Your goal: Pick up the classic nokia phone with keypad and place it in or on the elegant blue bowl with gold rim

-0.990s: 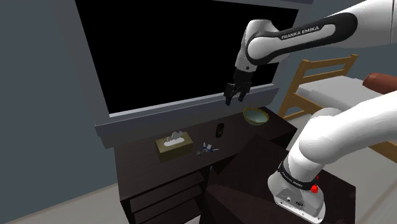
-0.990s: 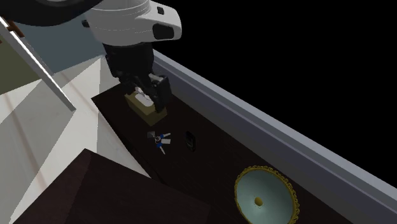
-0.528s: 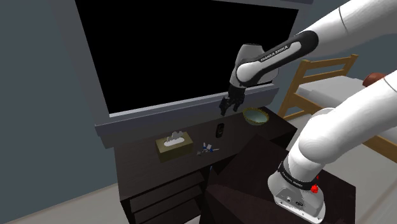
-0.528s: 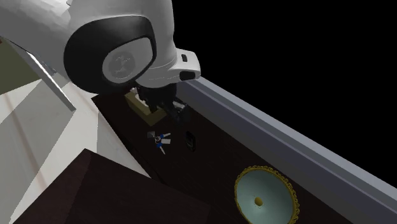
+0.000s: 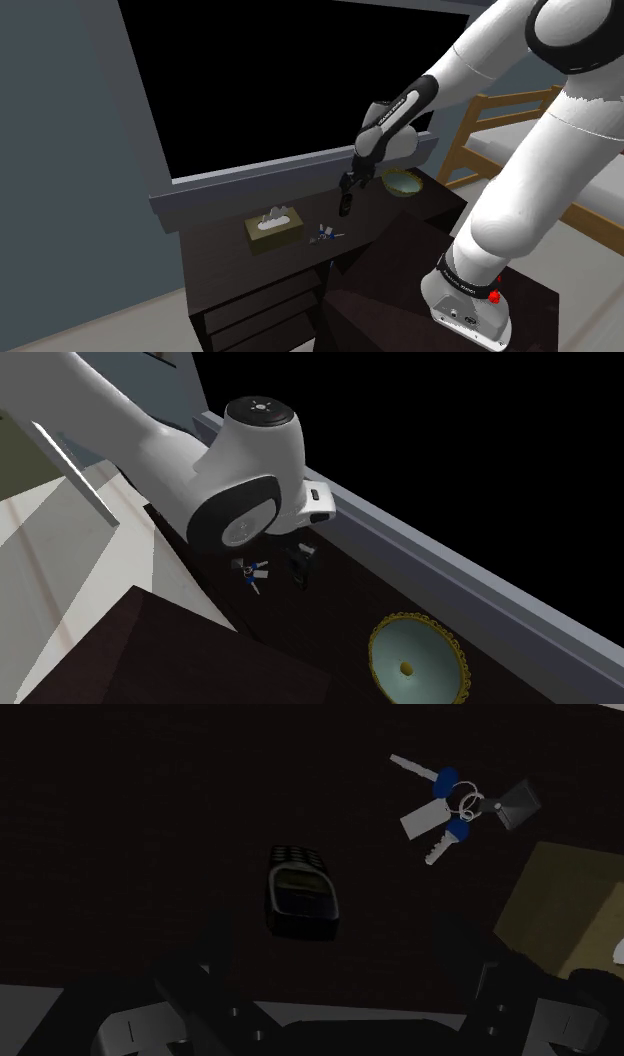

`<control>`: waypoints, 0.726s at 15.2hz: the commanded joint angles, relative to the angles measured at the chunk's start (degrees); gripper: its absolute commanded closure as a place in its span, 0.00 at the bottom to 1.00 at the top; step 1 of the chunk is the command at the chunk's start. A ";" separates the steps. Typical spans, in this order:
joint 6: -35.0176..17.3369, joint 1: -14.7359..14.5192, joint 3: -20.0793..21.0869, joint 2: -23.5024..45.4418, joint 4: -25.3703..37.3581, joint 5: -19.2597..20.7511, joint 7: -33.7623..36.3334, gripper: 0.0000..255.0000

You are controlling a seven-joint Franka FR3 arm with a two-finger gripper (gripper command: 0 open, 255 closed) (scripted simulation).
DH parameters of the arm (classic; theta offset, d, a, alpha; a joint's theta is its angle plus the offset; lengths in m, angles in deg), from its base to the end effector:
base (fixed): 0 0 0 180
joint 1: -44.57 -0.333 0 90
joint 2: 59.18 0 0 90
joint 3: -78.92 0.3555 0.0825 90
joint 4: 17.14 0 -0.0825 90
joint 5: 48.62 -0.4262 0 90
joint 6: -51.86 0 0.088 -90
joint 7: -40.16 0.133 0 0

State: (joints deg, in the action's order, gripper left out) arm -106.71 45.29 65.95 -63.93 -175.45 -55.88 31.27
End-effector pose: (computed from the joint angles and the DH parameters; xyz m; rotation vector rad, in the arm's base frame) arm 0.4030 -0.1001 0.2234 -3.0706 0.3078 -0.1485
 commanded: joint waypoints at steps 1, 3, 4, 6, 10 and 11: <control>-4.62 -0.94 -0.52 6.13 1.98 -5.23 -4.56 0.00; -7.38 -0.56 0.62 10.18 3.27 -10.35 -8.77 0.00; -8.14 -0.27 1.28 11.28 3.55 -11.90 -9.93 0.00; -9.60 0.53 2.82 13.50 4.19 -15.03 -12.30 0.00; -12.15 2.88 6.33 17.42 5.52 -20.05 -16.25 0.00; -12.16 2.92 6.37 17.42 5.52 -20.01 -16.22 0.00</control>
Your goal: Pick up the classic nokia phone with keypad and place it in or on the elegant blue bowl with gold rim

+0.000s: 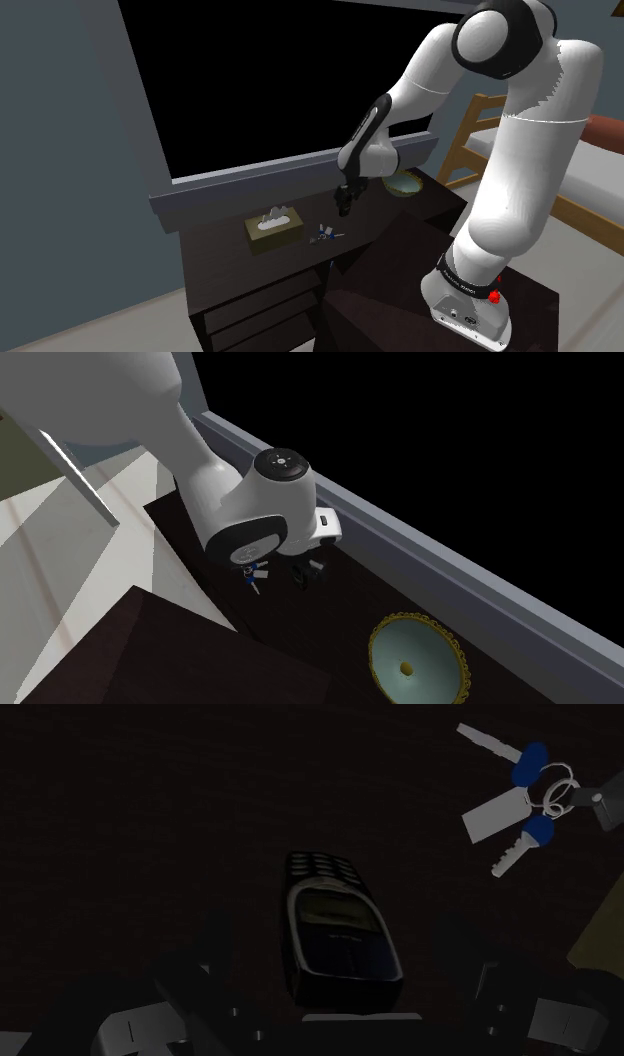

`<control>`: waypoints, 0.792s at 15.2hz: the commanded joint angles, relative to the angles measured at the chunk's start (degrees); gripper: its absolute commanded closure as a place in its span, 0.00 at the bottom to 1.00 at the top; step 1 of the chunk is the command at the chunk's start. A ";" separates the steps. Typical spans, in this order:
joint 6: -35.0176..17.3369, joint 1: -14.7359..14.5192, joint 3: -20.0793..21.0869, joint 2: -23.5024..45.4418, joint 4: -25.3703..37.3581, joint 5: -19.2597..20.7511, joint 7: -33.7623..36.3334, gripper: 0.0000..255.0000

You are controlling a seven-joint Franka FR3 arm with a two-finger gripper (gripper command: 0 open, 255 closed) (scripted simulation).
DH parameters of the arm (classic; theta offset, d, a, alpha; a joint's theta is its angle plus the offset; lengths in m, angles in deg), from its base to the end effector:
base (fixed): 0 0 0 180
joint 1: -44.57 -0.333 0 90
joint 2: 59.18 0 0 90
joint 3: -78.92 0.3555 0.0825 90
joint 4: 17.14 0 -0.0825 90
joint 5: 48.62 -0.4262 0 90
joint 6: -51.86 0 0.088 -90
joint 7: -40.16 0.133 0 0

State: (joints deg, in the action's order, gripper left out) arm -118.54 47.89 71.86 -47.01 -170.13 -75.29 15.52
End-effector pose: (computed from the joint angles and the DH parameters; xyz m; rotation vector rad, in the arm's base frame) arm 0.4250 -0.1110 0.1476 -3.0801 0.3131 -0.1763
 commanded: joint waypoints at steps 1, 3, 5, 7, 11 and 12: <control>-0.32 0.34 0.47 0.50 0.19 -0.59 -0.46 0.00; -0.32 0.34 0.47 0.50 0.20 -0.59 -0.46 0.00; -0.32 0.34 0.47 0.50 0.20 -0.59 -0.46 0.00; -0.31 0.33 0.45 0.48 0.19 -0.56 -0.44 0.00; -0.31 0.32 0.45 0.48 0.19 -0.56 -0.44 1.00; -0.31 0.32 0.45 0.48 0.20 -0.56 -0.44 1.00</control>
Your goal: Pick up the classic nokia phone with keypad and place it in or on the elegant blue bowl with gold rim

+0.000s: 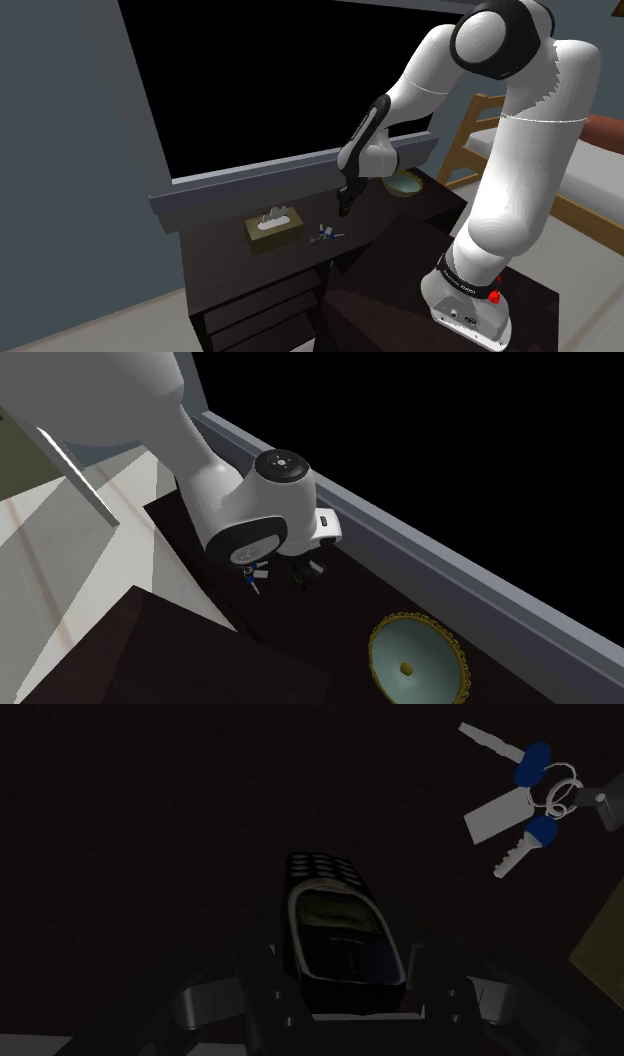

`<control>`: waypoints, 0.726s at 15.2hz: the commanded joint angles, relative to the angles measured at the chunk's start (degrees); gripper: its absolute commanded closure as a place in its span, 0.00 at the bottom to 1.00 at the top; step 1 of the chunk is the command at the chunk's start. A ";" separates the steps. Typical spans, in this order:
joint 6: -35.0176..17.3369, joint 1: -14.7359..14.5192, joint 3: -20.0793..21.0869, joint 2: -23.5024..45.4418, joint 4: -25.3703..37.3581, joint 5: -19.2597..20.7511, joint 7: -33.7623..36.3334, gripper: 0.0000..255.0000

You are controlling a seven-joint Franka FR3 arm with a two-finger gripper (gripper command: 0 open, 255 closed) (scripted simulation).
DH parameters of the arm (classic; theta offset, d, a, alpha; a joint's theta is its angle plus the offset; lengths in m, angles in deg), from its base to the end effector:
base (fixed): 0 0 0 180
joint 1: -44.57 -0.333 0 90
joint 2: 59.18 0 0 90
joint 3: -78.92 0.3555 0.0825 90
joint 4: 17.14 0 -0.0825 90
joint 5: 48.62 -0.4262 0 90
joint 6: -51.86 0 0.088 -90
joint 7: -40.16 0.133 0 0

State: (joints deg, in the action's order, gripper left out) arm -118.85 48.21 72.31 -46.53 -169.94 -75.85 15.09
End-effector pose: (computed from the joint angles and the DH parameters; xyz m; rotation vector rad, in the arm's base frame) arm 0.4255 -0.1109 0.1452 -3.0801 0.3136 -0.1767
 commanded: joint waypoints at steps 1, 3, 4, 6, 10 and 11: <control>0.00 0.00 0.00 0.00 0.00 0.00 0.00 1.00; 0.00 0.00 0.00 0.00 0.00 0.00 0.00 1.00; 0.00 0.00 0.00 0.00 0.00 0.00 0.00 1.00; 0.74 -0.82 -1.08 -1.03 -0.29 1.31 1.09 1.00; 3.80 -3.49 -4.97 -5.19 -1.29 7.16 5.79 1.00; 4.58 -3.91 -5.72 -6.23 -1.49 8.69 6.99 1.00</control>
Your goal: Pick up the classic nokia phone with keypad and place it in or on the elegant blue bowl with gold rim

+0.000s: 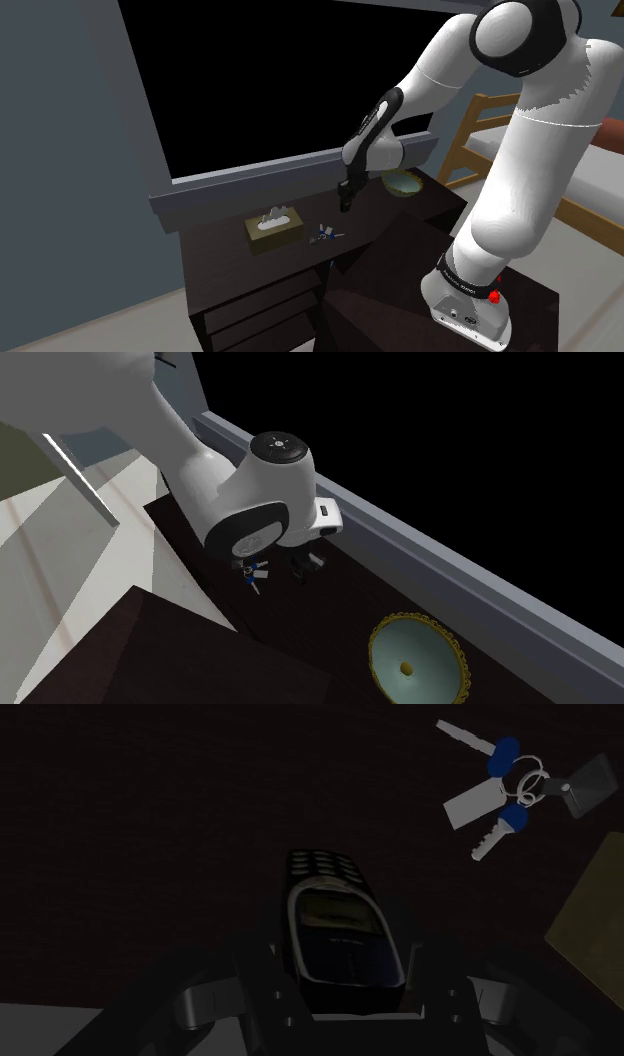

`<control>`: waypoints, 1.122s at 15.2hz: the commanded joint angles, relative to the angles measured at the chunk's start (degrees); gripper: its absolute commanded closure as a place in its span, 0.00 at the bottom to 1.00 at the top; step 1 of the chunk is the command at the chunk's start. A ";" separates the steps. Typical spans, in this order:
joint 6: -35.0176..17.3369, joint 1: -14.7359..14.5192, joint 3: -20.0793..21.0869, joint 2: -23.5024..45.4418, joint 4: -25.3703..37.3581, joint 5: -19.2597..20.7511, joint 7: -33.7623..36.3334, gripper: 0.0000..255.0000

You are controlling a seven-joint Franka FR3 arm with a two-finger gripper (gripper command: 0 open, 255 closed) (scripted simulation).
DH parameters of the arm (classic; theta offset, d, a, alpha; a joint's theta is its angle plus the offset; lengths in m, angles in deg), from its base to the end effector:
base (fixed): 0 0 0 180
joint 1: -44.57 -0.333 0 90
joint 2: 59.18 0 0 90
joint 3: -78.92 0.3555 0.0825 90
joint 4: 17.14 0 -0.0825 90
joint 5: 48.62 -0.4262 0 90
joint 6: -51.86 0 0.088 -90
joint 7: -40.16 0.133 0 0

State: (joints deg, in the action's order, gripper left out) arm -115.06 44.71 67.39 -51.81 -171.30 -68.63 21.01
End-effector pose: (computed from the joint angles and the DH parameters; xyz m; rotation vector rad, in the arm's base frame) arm 0.4245 -0.1106 0.1733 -3.0797 0.3137 -0.1773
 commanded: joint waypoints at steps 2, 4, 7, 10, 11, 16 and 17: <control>2.40 -0.98 -2.01 -3.01 -0.45 4.48 3.40 1.00; 4.06 -1.20 -2.82 -5.05 -0.67 7.29 5.55 1.00; 6.68 -1.04 -3.41 -8.03 -0.81 10.92 8.33 1.00; 9.42 -0.58 -3.51 -10.88 -0.76 13.78 10.51 1.00; 10.35 -0.37 -3.45 -11.80 -0.70 14.57 11.12 1.00; 15.09 0.52 -3.06 -16.15 -0.14 17.58 13.49 1.00; 16.04 0.68 -2.96 -16.97 0.03 18.03 13.85 1.00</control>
State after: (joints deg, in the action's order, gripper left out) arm -99.96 45.28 64.25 -67.95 -171.38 -51.12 34.31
